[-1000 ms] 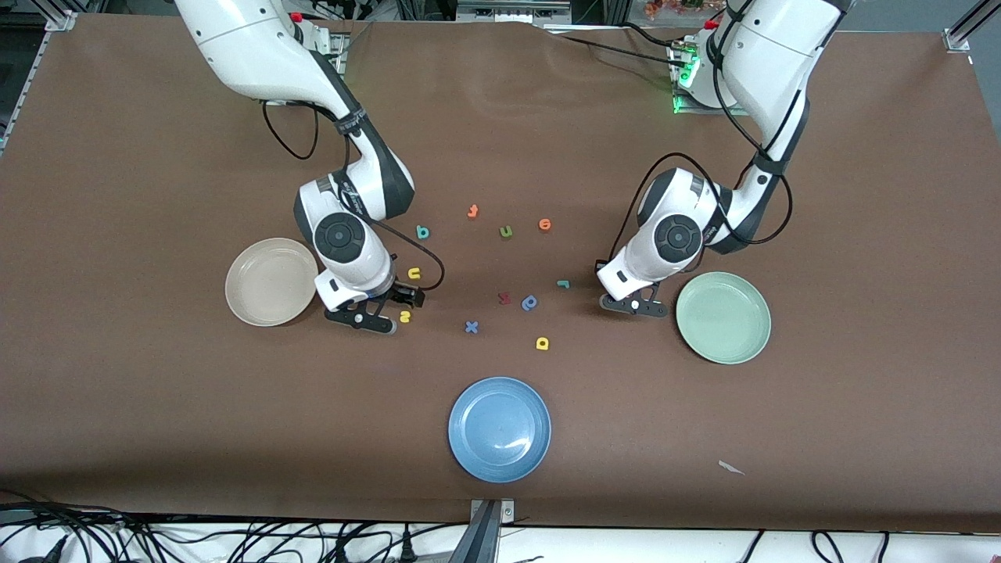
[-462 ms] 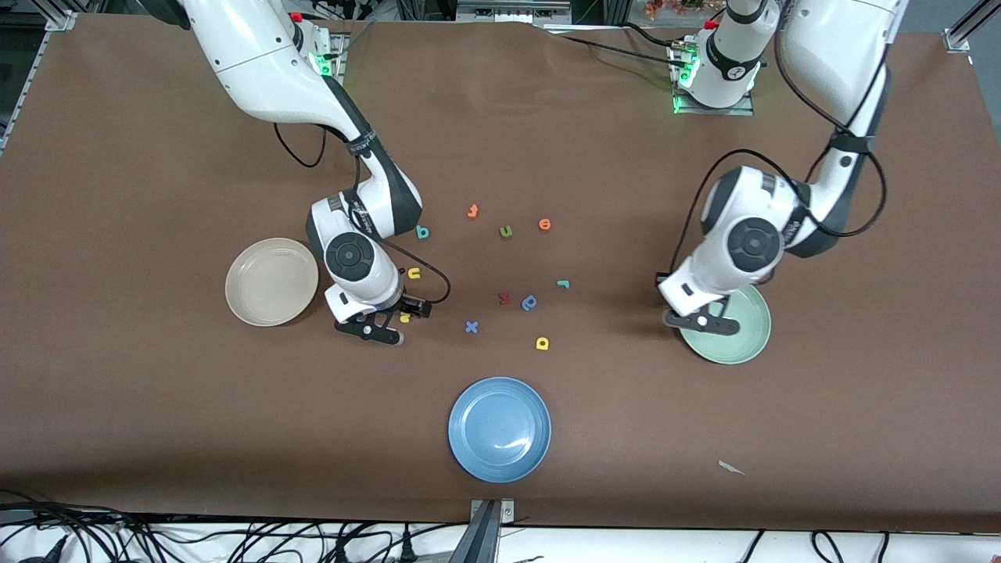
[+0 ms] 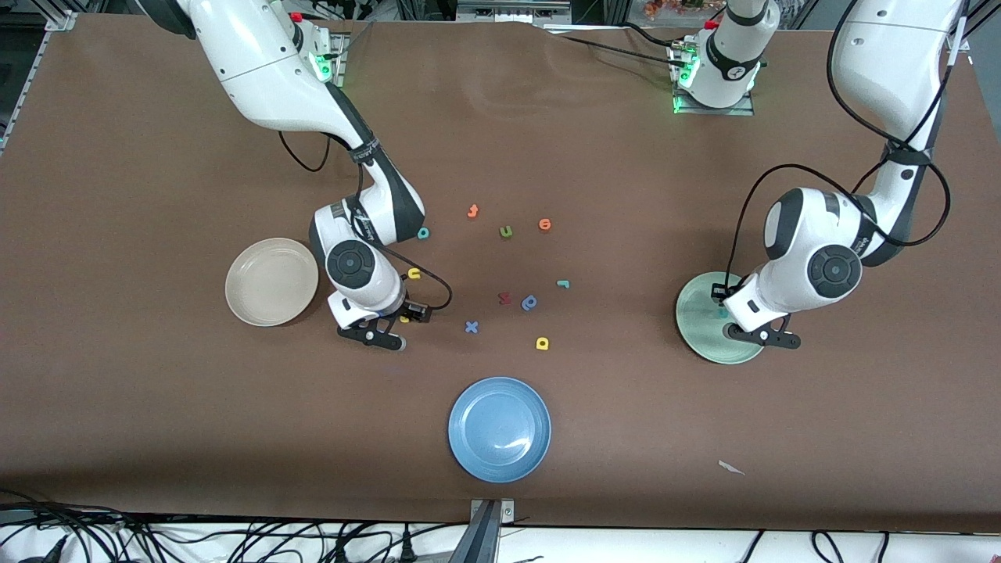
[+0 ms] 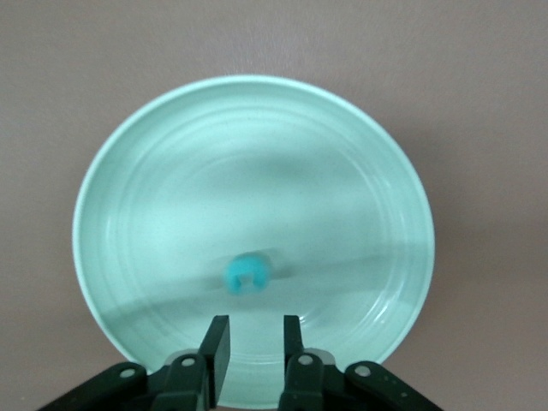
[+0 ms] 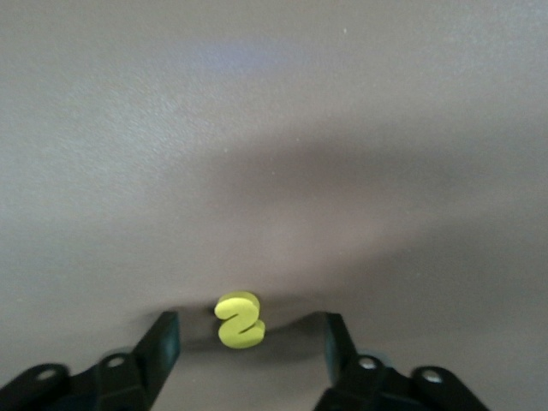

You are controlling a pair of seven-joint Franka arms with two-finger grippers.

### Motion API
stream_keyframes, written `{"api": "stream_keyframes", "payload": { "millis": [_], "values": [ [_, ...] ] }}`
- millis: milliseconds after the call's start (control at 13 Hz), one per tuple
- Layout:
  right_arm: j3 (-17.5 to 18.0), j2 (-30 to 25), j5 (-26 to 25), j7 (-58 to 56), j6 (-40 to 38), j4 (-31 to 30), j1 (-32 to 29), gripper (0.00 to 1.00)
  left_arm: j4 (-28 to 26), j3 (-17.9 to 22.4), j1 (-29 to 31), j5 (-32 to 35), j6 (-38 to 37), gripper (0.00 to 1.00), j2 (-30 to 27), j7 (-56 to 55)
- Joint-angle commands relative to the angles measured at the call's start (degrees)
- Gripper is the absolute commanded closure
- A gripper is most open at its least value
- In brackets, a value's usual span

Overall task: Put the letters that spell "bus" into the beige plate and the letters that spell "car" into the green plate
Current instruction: 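Lower the cyan c onto the green plate and open the left gripper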

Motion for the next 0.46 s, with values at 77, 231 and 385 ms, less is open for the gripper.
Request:
{"api": "stream_keyframes", "payload": {
  "millis": [77,231,385],
  "values": [
    [-0.1,1.2,2.0,-2.5,-0.8,1.9,-0.1,0.39,0.6,-1.3,-1.7,0.2,-0.7,0.0,-1.0,-0.4],
    [-0.1,1.6,2.0,-3.1,-0.5,1.9,-0.2,0.4,0.7,-5.8,-2.2,0.1,-0.8,0.0,-2.4,-5.4],
    [-0.1,1.7,2.0,-3.1,-0.6,1.9,-0.2,0.47,0.7,-10.5,-2.5,0.1,-0.7,0.0,-2.2,-15.3]
  ]
}}
